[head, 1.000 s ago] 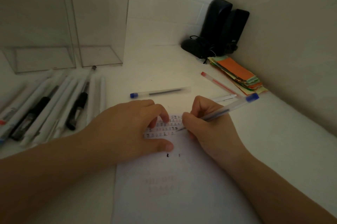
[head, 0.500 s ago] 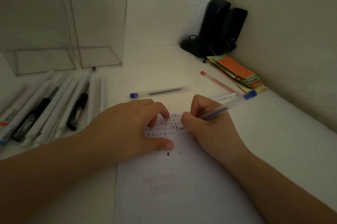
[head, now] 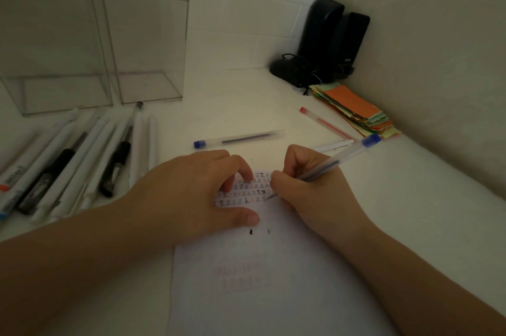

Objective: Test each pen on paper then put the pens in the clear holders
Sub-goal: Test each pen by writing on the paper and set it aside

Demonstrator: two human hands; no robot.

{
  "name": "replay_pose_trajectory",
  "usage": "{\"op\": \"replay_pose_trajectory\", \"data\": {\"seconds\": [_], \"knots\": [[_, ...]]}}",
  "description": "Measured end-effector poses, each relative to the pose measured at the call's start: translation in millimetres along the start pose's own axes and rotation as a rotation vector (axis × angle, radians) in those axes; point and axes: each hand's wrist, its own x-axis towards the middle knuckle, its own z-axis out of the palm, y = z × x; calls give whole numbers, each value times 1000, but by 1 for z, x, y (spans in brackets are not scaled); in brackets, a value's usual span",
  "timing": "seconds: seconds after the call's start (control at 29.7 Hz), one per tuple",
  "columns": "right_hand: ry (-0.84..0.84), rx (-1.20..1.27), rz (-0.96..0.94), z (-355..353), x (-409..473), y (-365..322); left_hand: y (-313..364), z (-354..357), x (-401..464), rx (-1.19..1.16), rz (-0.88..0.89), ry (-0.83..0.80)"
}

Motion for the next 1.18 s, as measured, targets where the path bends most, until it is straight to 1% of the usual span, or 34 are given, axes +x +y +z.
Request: {"op": "replay_pose_trajectory", "data": {"seconds": [0.24,0.27,0.34,0.4,0.44,0.54,0.71,0.88,1.01,1.18], "knots": [[11,-40,-20,-1,-1,1,2,-2,-1,-16,10,-13],[29,-1,7,-3,0,2,2,-1,-2,-34,21,-2],[63,182,80,-6,0,4,1,0,-3,-79,56,54],[55,375,123,-9,-1,3,-1,1,-4,-144,64,90],[38,431,125,-10,-2,2,-2,1,-4,-164,60,104],[-18,515,101,-10,-3,-2,-5,2,0,-213,95,149],[-78,605,54,-12,-2,1,3,-4,-1,-343,59,185],[-164,695,-29,-11,-2,2,3,-6,-1,-310,53,180],[-171,744,-41,-12,-1,6,2,-6,-2,-282,47,195],[-198,666,-27,-11,-2,5,-1,-2,-1,-218,61,221]]}}
